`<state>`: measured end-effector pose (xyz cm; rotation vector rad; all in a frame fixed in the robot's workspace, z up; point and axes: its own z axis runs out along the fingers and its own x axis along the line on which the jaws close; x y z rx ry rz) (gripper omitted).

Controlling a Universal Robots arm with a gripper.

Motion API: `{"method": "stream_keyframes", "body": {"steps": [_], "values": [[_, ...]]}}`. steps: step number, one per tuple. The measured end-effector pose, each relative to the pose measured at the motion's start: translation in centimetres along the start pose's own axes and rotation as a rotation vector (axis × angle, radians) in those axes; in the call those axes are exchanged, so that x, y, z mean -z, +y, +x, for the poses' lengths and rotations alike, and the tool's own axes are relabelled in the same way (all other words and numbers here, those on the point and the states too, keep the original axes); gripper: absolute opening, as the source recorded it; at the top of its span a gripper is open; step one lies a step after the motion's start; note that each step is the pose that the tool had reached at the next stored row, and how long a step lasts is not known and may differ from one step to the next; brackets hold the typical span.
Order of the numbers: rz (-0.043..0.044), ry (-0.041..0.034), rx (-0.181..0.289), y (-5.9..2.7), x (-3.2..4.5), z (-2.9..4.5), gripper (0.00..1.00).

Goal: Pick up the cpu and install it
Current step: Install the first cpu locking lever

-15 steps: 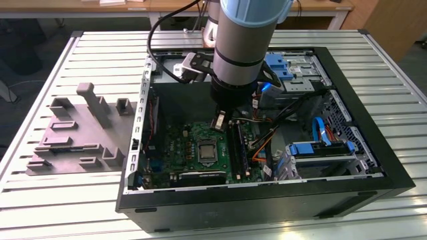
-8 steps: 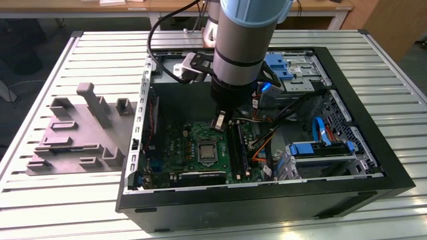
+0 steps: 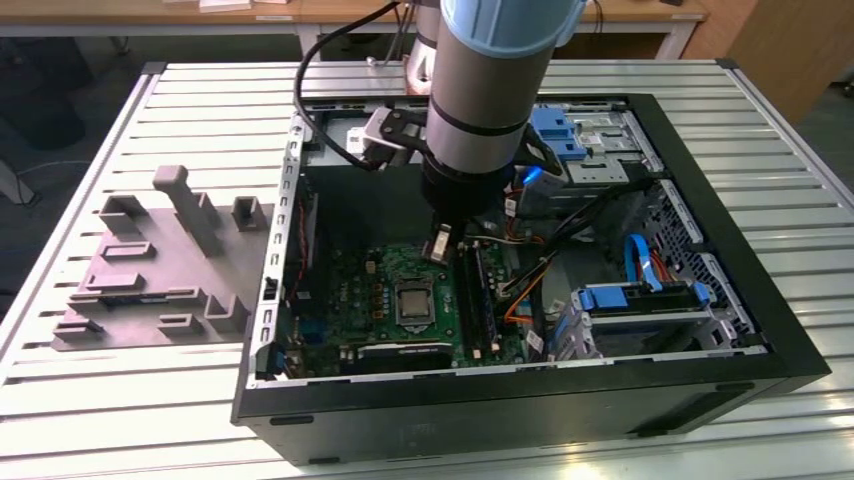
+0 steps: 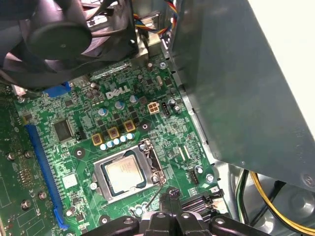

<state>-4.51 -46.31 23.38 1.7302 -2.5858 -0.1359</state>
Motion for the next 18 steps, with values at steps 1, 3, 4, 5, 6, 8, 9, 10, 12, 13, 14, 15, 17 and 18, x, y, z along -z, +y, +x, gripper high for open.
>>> {"method": "stream_keyframes", "body": {"steps": [1,3,4,5,6,8,9,10,12,13,14,15,17,18], "values": [[-0.0002,0.0008,0.009,0.00,-0.03,0.02,0.11],[-0.0008,0.0029,0.030,0.00,-0.04,0.07,0.11],[-0.0009,0.0033,0.036,0.00,-0.05,0.17,0.11],[-0.0009,0.0035,0.040,0.00,-0.05,0.28,0.11],[-0.0002,0.0038,0.045,0.00,-0.04,0.41,0.11],[0.0008,0.0041,0.053,-0.02,-0.03,0.61,0.11],[0.0010,0.0042,0.059,-0.04,-0.04,0.68,0.11],[0.0010,0.0050,0.069,-0.04,-0.04,0.69,0.11],[0.0003,0.0077,0.099,-0.05,-0.08,0.69,0.11],[-0.0002,0.0092,0.117,-0.05,-0.11,0.70,0.11],[-0.0002,0.0142,0.144,-0.06,-0.14,0.70,0.11],[0.0017,0.0212,0.151,-0.06,-0.15,0.70,0.11],[0.0091,0.0454,0.160,-0.06,-0.14,0.70,0.11],[0.0125,0.0563,0.165,-0.06,-0.15,0.70,0.11]]}}
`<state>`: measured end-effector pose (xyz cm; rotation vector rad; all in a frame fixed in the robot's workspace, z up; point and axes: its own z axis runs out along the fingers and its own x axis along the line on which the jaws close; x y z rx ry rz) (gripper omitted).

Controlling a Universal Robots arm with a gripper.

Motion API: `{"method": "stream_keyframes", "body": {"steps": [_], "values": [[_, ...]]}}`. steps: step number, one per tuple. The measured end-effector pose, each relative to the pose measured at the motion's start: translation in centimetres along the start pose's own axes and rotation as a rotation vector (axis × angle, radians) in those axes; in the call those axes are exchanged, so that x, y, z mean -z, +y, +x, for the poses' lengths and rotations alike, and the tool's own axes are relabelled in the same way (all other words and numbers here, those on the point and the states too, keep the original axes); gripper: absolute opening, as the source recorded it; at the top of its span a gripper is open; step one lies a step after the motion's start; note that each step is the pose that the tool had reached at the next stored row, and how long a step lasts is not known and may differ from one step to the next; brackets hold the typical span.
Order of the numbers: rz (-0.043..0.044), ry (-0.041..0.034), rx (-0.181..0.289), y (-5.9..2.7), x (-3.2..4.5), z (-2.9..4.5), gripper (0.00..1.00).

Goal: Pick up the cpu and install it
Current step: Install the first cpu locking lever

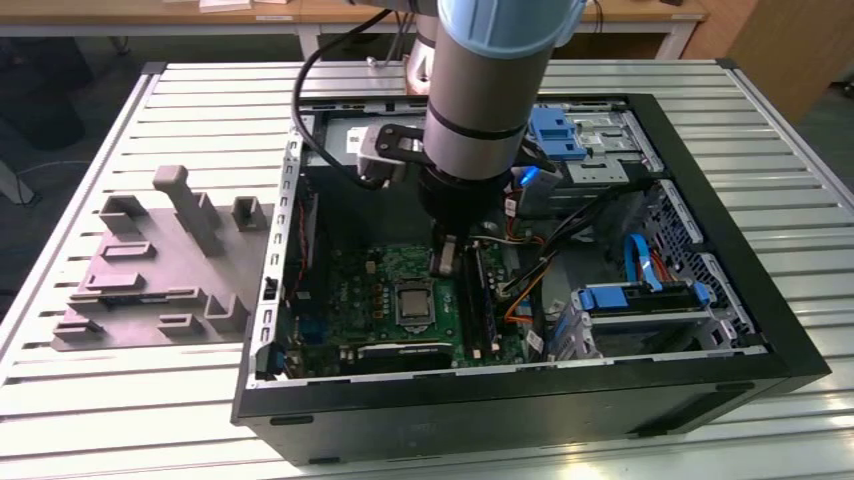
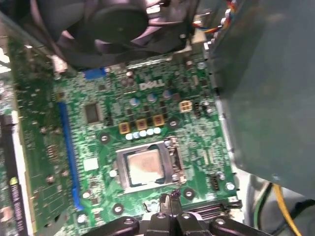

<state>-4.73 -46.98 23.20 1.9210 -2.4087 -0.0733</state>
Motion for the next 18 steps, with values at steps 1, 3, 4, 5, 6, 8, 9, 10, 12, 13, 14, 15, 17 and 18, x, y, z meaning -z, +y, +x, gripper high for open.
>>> {"method": "stream_keyframes", "body": {"steps": [1,3,4,5,6,8,9,10,12,13,14,15,17,18], "values": [[0.0013,0.0054,0.010,-0.01,-0.04,-0.01,0.11],[0.0021,0.0087,0.046,-0.02,-0.20,-0.01,0.11],[0.0025,0.0101,0.064,-0.02,-0.29,-0.01,0.11],[0.0028,0.0114,0.082,-0.03,-0.36,-0.01,0.11],[0.0031,0.0124,0.094,-0.03,-0.40,0.00,0.11],[0.0033,0.0137,0.110,-0.04,-0.44,0.08,0.11],[0.0035,0.0140,0.115,-0.04,-0.46,0.12,0.11],[0.0036,0.0146,0.119,-0.05,-0.46,0.17,0.11],[0.0038,0.0147,0.121,-0.06,-0.47,0.20,0.11],[0.0038,0.0147,0.121,-0.06,-0.47,0.20,0.11],[0.0038,0.0148,0.122,-0.06,-0.47,0.20,0.11],[0.0038,0.0148,0.122,-0.06,-0.46,0.20,0.11],[0.0038,0.0148,0.122,-0.06,-0.46,0.20,0.11],[0.0038,0.0148,0.122,-0.06,-0.47,0.20,0.11]]}}
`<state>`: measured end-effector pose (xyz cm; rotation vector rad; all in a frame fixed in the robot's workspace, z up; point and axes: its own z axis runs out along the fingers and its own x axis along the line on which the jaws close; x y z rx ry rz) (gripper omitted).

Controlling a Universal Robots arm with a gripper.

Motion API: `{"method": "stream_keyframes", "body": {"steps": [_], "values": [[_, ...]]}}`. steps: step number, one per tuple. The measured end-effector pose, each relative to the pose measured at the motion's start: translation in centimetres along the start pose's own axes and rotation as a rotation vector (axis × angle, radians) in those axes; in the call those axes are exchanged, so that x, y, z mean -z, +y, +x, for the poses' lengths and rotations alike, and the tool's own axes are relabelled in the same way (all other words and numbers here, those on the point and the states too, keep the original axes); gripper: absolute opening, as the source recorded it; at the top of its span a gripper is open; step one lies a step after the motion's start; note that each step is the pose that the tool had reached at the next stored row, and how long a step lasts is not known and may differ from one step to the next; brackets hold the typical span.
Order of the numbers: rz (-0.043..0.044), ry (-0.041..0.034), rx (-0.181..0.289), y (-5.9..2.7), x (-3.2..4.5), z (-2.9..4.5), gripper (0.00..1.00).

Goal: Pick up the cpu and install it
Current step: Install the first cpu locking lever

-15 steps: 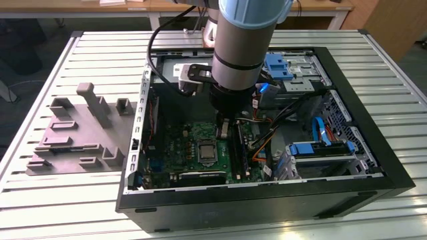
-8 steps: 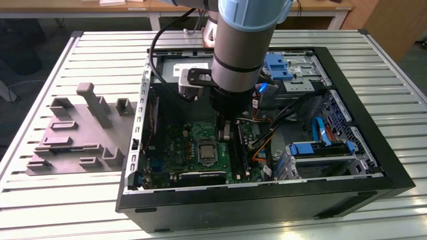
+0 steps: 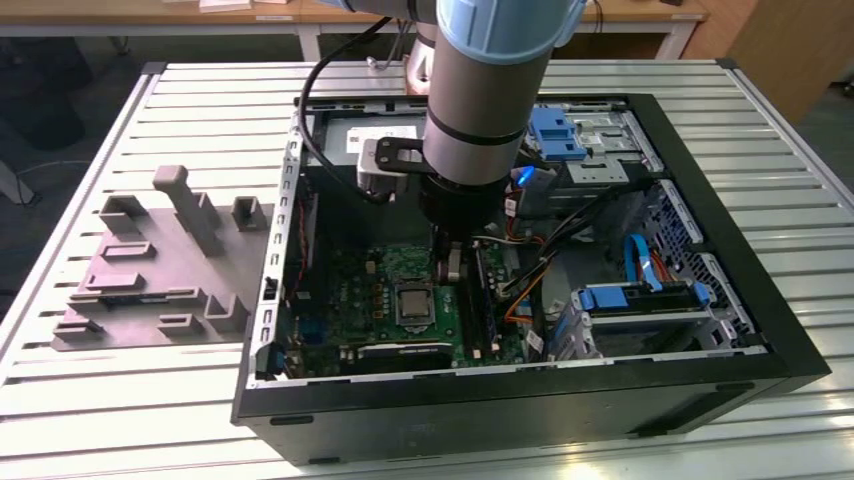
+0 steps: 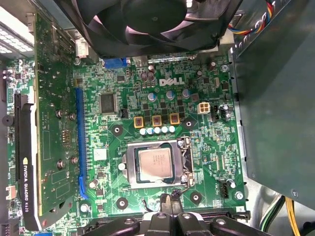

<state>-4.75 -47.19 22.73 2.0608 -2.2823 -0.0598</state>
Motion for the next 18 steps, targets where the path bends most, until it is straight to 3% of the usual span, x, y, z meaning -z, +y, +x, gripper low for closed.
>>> {"method": "stream_keyframes", "body": {"steps": [7,11,18], "values": [[0.0002,0.0010,0.004,0.01,-0.01,0.03,0.11],[0.0011,0.0077,0.030,0.02,-0.05,0.06,0.11],[0.0018,0.0096,0.051,0.00,-0.14,0.70,0.11]]}}
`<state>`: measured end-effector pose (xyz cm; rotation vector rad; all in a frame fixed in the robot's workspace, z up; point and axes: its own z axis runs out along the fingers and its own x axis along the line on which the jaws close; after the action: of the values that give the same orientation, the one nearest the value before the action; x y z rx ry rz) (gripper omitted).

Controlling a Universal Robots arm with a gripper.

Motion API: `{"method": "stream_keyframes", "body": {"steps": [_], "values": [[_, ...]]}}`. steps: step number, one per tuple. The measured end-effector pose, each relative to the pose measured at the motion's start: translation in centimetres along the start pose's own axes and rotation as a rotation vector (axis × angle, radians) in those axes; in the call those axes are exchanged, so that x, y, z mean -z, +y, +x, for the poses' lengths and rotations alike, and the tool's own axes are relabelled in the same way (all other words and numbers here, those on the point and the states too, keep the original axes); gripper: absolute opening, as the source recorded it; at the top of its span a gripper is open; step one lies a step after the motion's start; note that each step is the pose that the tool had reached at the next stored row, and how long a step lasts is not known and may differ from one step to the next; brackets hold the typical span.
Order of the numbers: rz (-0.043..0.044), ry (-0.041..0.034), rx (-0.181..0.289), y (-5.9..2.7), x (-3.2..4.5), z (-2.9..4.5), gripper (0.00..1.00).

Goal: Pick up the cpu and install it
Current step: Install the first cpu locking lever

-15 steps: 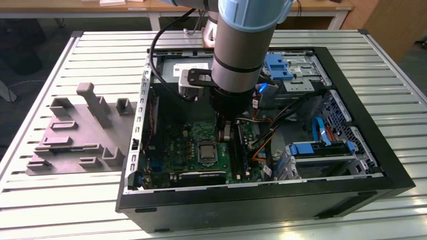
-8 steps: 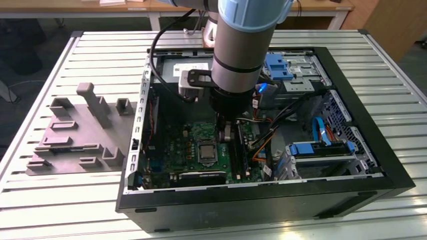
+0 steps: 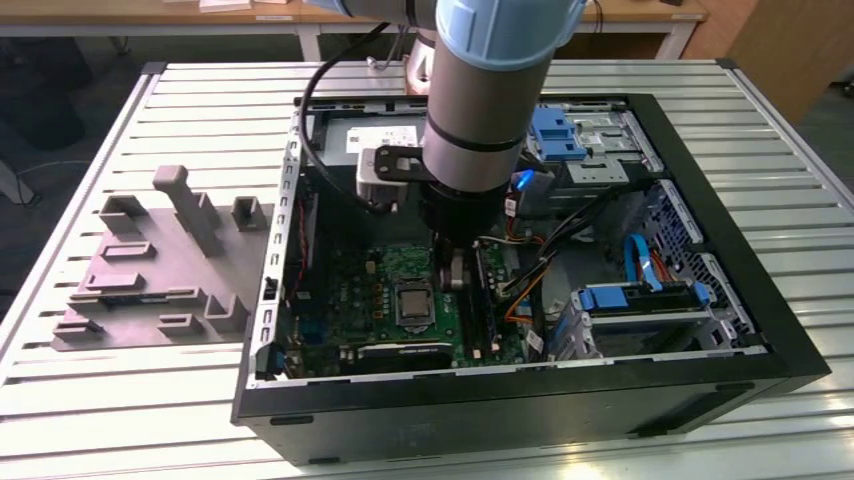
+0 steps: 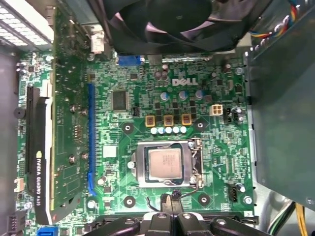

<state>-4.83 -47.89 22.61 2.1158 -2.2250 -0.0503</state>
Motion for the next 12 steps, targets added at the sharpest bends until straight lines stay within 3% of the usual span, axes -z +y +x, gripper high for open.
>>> {"method": "stream_keyframes", "body": {"steps": [8,12], "values": [[0.0011,0.0126,0.019,-0.03,-0.14,0.47,0.11],[0.0016,0.0143,0.035,-0.08,-0.58,0.76,0.11]]}}
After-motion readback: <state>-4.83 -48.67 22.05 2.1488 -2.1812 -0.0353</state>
